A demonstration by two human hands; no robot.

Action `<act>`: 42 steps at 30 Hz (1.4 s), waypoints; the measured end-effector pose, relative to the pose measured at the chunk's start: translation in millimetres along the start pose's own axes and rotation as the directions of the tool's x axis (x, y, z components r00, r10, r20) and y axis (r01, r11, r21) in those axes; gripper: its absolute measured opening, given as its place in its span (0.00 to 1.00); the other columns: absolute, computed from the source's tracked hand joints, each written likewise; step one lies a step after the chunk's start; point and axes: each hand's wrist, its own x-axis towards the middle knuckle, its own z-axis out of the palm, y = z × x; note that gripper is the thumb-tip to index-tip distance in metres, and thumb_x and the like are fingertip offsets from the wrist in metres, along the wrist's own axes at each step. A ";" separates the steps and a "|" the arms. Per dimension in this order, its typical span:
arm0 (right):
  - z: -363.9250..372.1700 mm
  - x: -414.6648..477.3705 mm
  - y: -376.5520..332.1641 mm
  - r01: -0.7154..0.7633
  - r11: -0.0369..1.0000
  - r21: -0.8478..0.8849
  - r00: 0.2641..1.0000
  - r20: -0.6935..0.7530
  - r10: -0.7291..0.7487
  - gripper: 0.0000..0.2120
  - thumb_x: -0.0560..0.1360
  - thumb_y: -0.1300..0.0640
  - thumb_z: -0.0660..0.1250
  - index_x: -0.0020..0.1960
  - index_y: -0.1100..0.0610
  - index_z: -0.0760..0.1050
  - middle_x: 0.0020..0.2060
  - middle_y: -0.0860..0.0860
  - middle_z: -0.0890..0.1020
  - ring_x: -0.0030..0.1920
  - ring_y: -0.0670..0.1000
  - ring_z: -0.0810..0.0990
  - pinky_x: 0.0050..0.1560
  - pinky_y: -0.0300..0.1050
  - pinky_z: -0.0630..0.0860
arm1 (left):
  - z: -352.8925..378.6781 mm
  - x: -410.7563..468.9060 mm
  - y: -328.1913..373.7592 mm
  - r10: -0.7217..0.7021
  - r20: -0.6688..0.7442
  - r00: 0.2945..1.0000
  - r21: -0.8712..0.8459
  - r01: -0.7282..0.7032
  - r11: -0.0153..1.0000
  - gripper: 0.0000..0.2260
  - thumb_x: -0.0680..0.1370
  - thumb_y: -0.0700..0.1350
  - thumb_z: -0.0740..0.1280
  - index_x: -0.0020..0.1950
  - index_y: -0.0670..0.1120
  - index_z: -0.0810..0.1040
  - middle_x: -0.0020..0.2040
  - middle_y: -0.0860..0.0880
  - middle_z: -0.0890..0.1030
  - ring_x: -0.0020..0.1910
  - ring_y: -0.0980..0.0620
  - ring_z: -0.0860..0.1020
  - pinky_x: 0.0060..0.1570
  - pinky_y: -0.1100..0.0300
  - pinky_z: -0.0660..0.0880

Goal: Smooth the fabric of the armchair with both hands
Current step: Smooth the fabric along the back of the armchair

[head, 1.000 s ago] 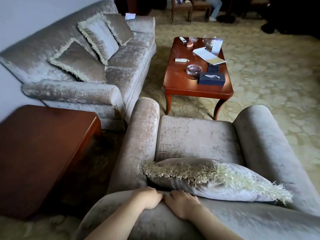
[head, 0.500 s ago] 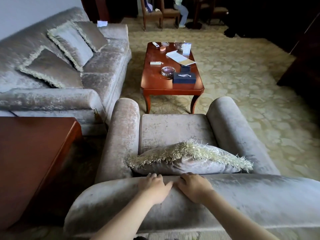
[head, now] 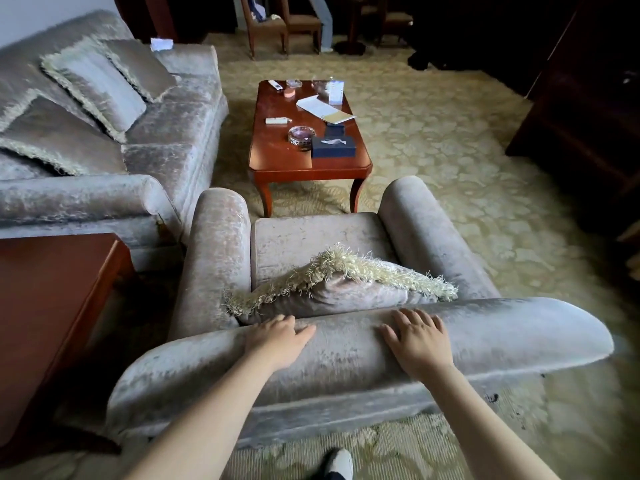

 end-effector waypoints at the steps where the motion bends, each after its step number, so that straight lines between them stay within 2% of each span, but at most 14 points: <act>1: 0.0 -1.3 -0.3 -0.008 1.000 0.010 1.000 -0.003 0.008 0.24 0.78 0.36 0.49 0.65 0.48 0.70 0.66 0.46 0.74 0.69 0.50 0.67 0.67 0.48 0.57 | 0.1 -3.0 0.7 -0.003 0.008 1.000 0.001 0.003 1.000 0.38 0.73 0.70 0.39 0.76 0.49 0.57 0.77 0.47 0.57 0.74 0.47 0.58 0.70 0.47 0.54; 5: -3.2 0.9 -4.2 -0.026 0.999 0.040 1.000 0.010 0.025 0.24 0.78 0.37 0.50 0.64 0.50 0.71 0.66 0.49 0.74 0.69 0.52 0.66 0.67 0.52 0.57 | -6.5 -8.8 2.3 -0.017 0.011 1.000 0.029 0.017 0.999 0.35 0.75 0.68 0.39 0.76 0.50 0.57 0.76 0.47 0.59 0.73 0.46 0.60 0.70 0.46 0.55; 9: -8.6 2.9 -4.7 -0.009 0.997 0.074 1.000 -0.004 0.010 0.26 0.78 0.38 0.49 0.64 0.53 0.71 0.66 0.51 0.74 0.69 0.53 0.66 0.67 0.52 0.57 | -11.0 -12.2 10.7 -0.096 0.002 0.995 0.021 0.096 0.995 0.35 0.76 0.67 0.40 0.76 0.49 0.56 0.77 0.46 0.57 0.74 0.44 0.58 0.71 0.43 0.54; 13: -2.6 -5.5 -6.8 0.003 0.998 0.056 1.000 0.015 -0.004 0.28 0.78 0.39 0.46 0.65 0.55 0.70 0.66 0.54 0.74 0.68 0.55 0.67 0.68 0.55 0.58 | 1.0 -27.4 34.1 -0.064 -0.025 0.998 0.055 0.065 0.996 0.34 0.77 0.66 0.40 0.76 0.47 0.53 0.77 0.44 0.55 0.74 0.45 0.56 0.71 0.42 0.51; 15: -2.9 -3.3 0.0 0.059 0.997 0.047 0.998 0.019 -0.060 0.29 0.77 0.39 0.45 0.66 0.56 0.70 0.66 0.55 0.74 0.67 0.57 0.67 0.67 0.56 0.59 | 1.6 -27.3 59.7 -0.044 -0.053 0.998 0.075 0.048 0.996 0.34 0.77 0.66 0.41 0.76 0.47 0.53 0.77 0.45 0.55 0.75 0.45 0.54 0.71 0.43 0.50; 19: -2.7 14.1 38.2 0.275 0.959 0.075 0.961 0.012 -0.277 0.27 0.78 0.39 0.47 0.64 0.54 0.71 0.64 0.54 0.75 0.65 0.57 0.70 0.63 0.54 0.63 | 3.1 -13.4 137.7 -0.023 -0.095 0.995 0.089 0.032 0.996 0.31 0.78 0.63 0.44 0.75 0.46 0.57 0.76 0.44 0.58 0.74 0.45 0.56 0.70 0.44 0.52; 22: -6.6 34.6 97.6 0.308 0.946 0.098 0.949 0.042 -0.313 0.22 0.79 0.42 0.49 0.62 0.53 0.72 0.63 0.52 0.76 0.66 0.56 0.70 0.62 0.51 0.65 | 5.6 4.5 212.9 -0.038 -0.113 0.993 0.052 0.044 0.998 0.28 0.79 0.60 0.46 0.74 0.46 0.61 0.75 0.44 0.62 0.73 0.45 0.60 0.70 0.44 0.53; 26: -11.2 65.2 192.2 0.218 0.971 0.099 0.960 0.159 -0.231 0.20 0.78 0.43 0.50 0.61 0.51 0.72 0.63 0.53 0.75 0.64 0.56 0.72 0.62 0.50 0.65 | 11.9 22.0 305.6 -0.033 -0.091 0.995 0.008 0.034 0.999 0.29 0.79 0.62 0.47 0.74 0.45 0.61 0.74 0.43 0.63 0.72 0.43 0.62 0.68 0.45 0.56; 29: -16.9 83.4 234.2 0.195 0.976 0.102 0.942 0.257 -0.215 0.21 0.78 0.43 0.49 0.64 0.50 0.71 0.65 0.52 0.74 0.65 0.55 0.71 0.64 0.50 0.64 | 10.3 36.1 345.7 -0.026 -0.069 0.997 -0.017 0.025 1.000 0.30 0.78 0.62 0.48 0.72 0.45 0.63 0.74 0.42 0.64 0.71 0.43 0.63 0.67 0.47 0.59; 33: -15.9 90.1 246.0 0.220 0.968 0.123 0.912 0.325 -0.248 0.23 0.78 0.42 0.48 0.66 0.51 0.69 0.67 0.53 0.73 0.66 0.56 0.70 0.65 0.52 0.63 | 7.5 47.0 360.7 -0.075 -0.003 0.997 -0.007 0.075 0.997 0.30 0.79 0.61 0.47 0.74 0.44 0.60 0.75 0.43 0.61 0.73 0.45 0.59 0.68 0.48 0.58; 37: -19.6 102.8 246.5 0.221 0.964 0.151 0.877 0.402 -0.264 0.23 0.78 0.42 0.47 0.64 0.49 0.71 0.66 0.54 0.74 0.65 0.57 0.72 0.64 0.54 0.65 | 10.9 67.7 362.2 -0.034 0.092 0.995 0.063 0.029 0.998 0.28 0.80 0.57 0.44 0.76 0.42 0.54 0.77 0.41 0.56 0.75 0.44 0.53 0.71 0.46 0.55; 40: -23.2 111.5 252.2 0.244 0.944 0.222 0.836 0.446 -0.320 0.19 0.78 0.43 0.47 0.62 0.45 0.69 0.65 0.54 0.74 0.65 0.57 0.72 0.63 0.55 0.65 | 12.3 85.5 364.5 -0.023 0.141 0.990 0.068 0.014 0.998 0.27 0.80 0.55 0.44 0.75 0.43 0.58 0.77 0.42 0.56 0.75 0.42 0.52 0.72 0.44 0.53; 42: -21.7 117.1 256.7 0.240 0.942 0.234 0.820 0.470 -0.326 0.20 0.78 0.43 0.47 0.62 0.48 0.70 0.65 0.54 0.73 0.65 0.56 0.71 0.63 0.55 0.65 | 10.6 97.7 366.0 -0.019 0.172 0.985 0.053 0.009 0.999 0.27 0.80 0.56 0.44 0.74 0.44 0.62 0.76 0.42 0.58 0.75 0.42 0.54 0.72 0.45 0.52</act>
